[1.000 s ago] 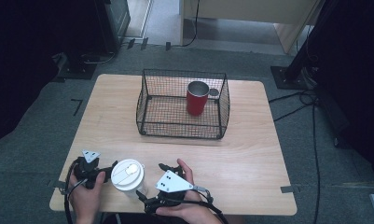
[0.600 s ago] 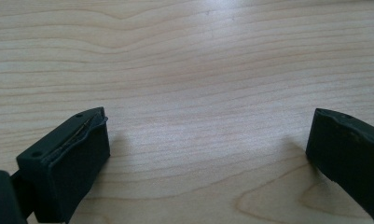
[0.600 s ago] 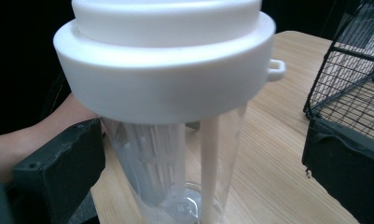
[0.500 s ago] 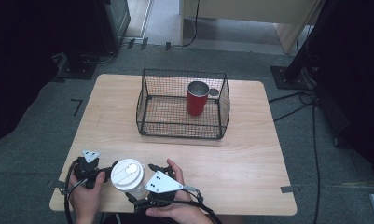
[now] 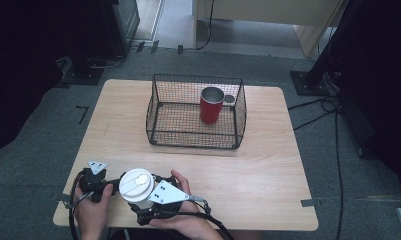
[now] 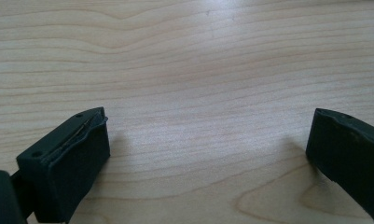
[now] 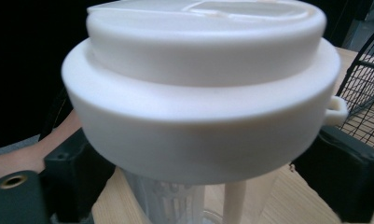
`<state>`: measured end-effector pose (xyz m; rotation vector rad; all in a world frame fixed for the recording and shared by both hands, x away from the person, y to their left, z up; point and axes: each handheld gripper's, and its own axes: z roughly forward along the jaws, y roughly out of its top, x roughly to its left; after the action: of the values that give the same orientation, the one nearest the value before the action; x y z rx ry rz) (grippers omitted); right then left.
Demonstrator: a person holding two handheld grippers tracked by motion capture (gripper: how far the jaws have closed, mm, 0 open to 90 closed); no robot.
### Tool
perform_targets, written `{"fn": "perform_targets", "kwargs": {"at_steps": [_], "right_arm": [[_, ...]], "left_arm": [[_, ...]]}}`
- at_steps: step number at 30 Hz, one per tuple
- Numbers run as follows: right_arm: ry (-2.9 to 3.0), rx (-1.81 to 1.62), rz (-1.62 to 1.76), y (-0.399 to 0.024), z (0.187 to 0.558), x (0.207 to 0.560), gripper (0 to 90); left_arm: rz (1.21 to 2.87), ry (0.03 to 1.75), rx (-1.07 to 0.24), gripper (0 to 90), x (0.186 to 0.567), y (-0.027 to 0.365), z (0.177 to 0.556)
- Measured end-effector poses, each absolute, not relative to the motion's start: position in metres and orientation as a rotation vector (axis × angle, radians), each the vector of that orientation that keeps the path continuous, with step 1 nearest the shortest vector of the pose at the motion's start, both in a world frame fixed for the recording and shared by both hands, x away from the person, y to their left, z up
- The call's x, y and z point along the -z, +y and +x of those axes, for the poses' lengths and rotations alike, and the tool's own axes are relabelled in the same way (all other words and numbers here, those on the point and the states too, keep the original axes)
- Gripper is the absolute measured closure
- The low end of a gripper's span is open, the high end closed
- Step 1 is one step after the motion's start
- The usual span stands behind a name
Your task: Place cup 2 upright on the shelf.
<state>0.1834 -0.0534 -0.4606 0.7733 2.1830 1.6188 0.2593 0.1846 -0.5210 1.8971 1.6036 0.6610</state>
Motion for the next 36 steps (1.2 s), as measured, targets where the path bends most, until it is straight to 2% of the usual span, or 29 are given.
{"fn": "perform_targets", "kwargs": {"at_steps": [7, 22, 36], "right_arm": [[2.168, -1.580, 0.749, -0.054, 0.188, 0.463, 15.6], [2.127, -1.521, 0.797, -0.070, 0.203, 0.460, 15.6], [2.108, -1.557, 0.808, -0.055, 0.207, 0.456, 15.6]], "left_arm": [[1.898, 1.603, -0.661, 0.0, 0.521, 0.185, 0.259], [1.897, 1.603, -0.662, 0.0, 0.521, 0.185, 0.259], [1.898, 1.603, -0.661, 0.0, 0.521, 0.185, 0.259]]}}
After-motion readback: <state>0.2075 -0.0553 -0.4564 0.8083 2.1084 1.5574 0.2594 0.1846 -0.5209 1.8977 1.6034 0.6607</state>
